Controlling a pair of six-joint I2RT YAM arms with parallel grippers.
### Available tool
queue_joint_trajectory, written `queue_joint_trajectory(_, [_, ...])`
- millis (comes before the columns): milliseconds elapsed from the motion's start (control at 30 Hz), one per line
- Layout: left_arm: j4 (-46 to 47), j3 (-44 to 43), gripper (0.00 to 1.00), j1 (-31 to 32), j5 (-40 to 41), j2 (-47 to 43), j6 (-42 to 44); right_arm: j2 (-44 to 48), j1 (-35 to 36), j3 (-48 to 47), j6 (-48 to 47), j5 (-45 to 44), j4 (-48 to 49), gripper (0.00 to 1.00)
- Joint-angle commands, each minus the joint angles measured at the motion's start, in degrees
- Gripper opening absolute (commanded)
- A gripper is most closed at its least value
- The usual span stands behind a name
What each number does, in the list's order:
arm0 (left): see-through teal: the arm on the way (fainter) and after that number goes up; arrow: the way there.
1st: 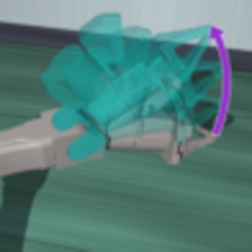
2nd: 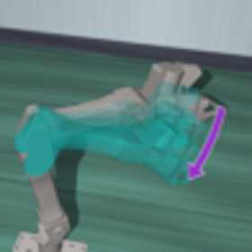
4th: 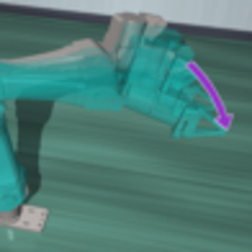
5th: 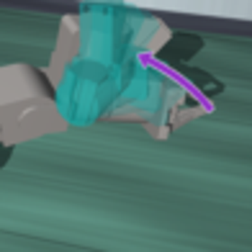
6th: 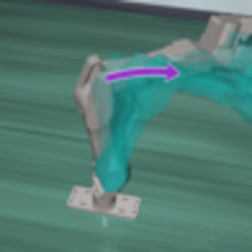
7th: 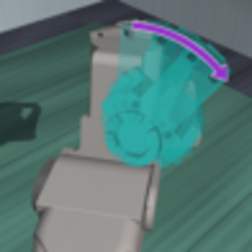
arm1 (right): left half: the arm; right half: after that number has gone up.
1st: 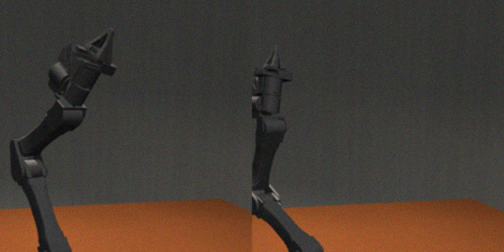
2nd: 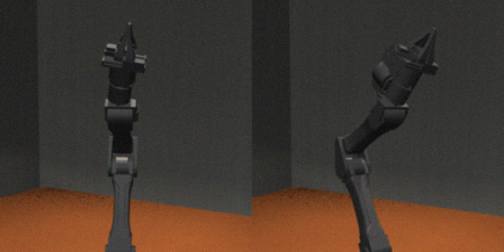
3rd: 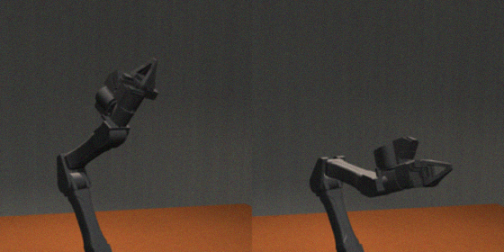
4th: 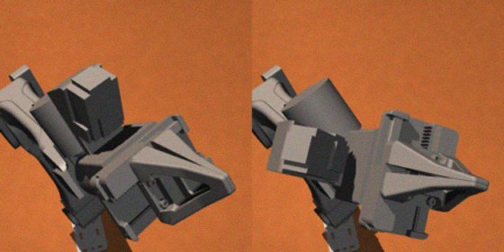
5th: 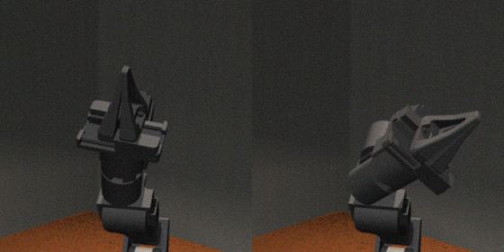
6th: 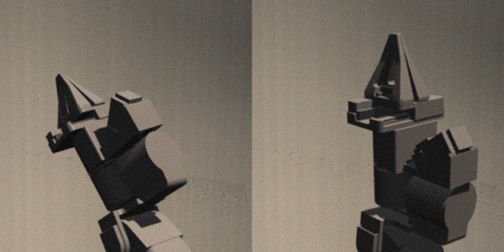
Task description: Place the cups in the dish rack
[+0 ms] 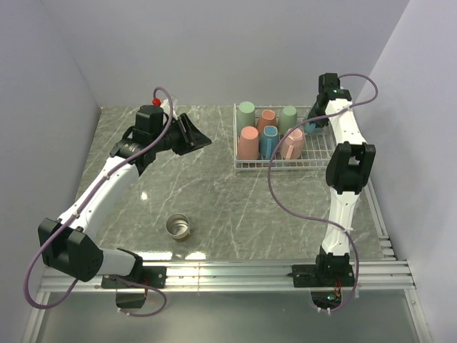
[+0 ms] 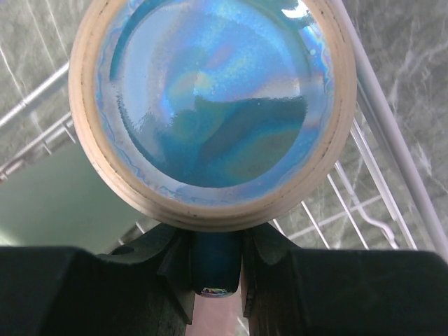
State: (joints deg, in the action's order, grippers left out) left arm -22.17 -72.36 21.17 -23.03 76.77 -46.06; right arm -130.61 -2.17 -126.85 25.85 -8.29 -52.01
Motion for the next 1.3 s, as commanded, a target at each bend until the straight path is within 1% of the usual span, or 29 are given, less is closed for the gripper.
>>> queue_joint_trajectory(0, [0.2,-2.0,0.48,-0.2,1.3,-1.4,1.0,0.7,1.4,-3.8,0.0,-1.8,4.3,0.00])
queue_joint_trajectory(100, [0.1,-2.2,0.48,-0.2,1.9,-1.3,0.7,1.0,1.6,-1.8,0.3,-1.5,4.4,0.00])
queue_joint_trajectory(200, [-0.1,-2.6,0.48,-0.2,2.4,-1.2,0.8,2.5,1.6,2.7,0.2,1.3,6.4,0.00])
queue_joint_trajectory(233, [0.0,-2.6,0.48,-0.2,2.5,-1.3,0.8,3.2,1.7,4.5,0.3,2.4,6.6,0.01])
queue_joint_trajectory(300, [0.2,-2.7,0.48,-0.2,2.5,-0.9,0.8,3.9,1.9,5.7,0.2,3.2,7.2,0.15])
queue_joint_trajectory(367, [0.1,-3.2,0.47,-0.2,2.5,-0.3,0.8,4.4,1.9,6.6,-0.2,3.4,7.1,0.33])
queue_joint_trajectory(400, [0.0,-3.4,0.47,-0.2,2.5,0.0,0.8,4.5,1.9,6.6,-0.3,3.3,6.8,0.44])
queue_joint_trajectory(433, [0.0,-3.8,0.47,-0.2,2.5,0.2,0.8,4.8,1.8,6.4,-0.4,3.3,6.7,0.46])
queue_joint_trajectory(567, [0.9,-3.8,0.47,-0.2,2.9,0.0,0.4,6.1,1.8,6.1,0.2,4.3,6.0,0.50])
queue_joint_trajectory(633, [1.0,-3.4,0.47,-0.2,3.3,-0.4,0.2,7.0,1.8,5.6,0.5,5.0,5.6,0.59])
queue_joint_trajectory(667, [1.3,-3.1,0.47,-0.2,3.5,-0.5,0.1,7.4,1.8,5.6,1.1,5.4,5.2,0.66])
queue_joint_trajectory(700, [1.5,-2.6,0.47,-0.2,3.7,-1.2,-0.1,7.6,1.8,5.5,1.2,5.6,4.7,0.67])
queue_joint_trajectory(733, [2.0,-1.7,0.47,-0.2,4.0,-1.4,-0.3,8.1,1.8,5.3,1.6,5.4,4.3,0.72])
queue_joint_trajectory(833, [2.7,0.1,0.47,-0.2,5.1,-2.9,-0.7,10.1,1.7,7.0,2.8,2.6,3.1,0.75])
queue_joint_trajectory(967, [0.6,0.1,0.47,-0.2,7.2,-4.9,0.3,13.6,1.6,10.1,3.3,2.2,4.2,0.76])
queue_joint_trajectory(1100, [-4.5,-1.1,0.47,-0.2,9.7,-6.3,3.7,16.4,1.6,8.0,2.8,0.2,1.9,0.76])
queue_joint_trajectory(1167, [-6.9,-2.3,0.48,-0.2,11.2,-6.0,5.3,20.2,1.6,9.3,3.1,0.3,1.9,0.77])
queue_joint_trajectory(1200, [-10.1,-3.3,0.46,-0.2,14.3,-5.3,5.6,23.3,1.6,11.3,3.1,1.0,2.3,0.77])
queue_joint_trajectory(1267, [-14.0,-4.1,0.45,-0.2,18.0,-4.2,5.8,27.1,1.6,14.2,3.2,3.3,4.4,0.77])
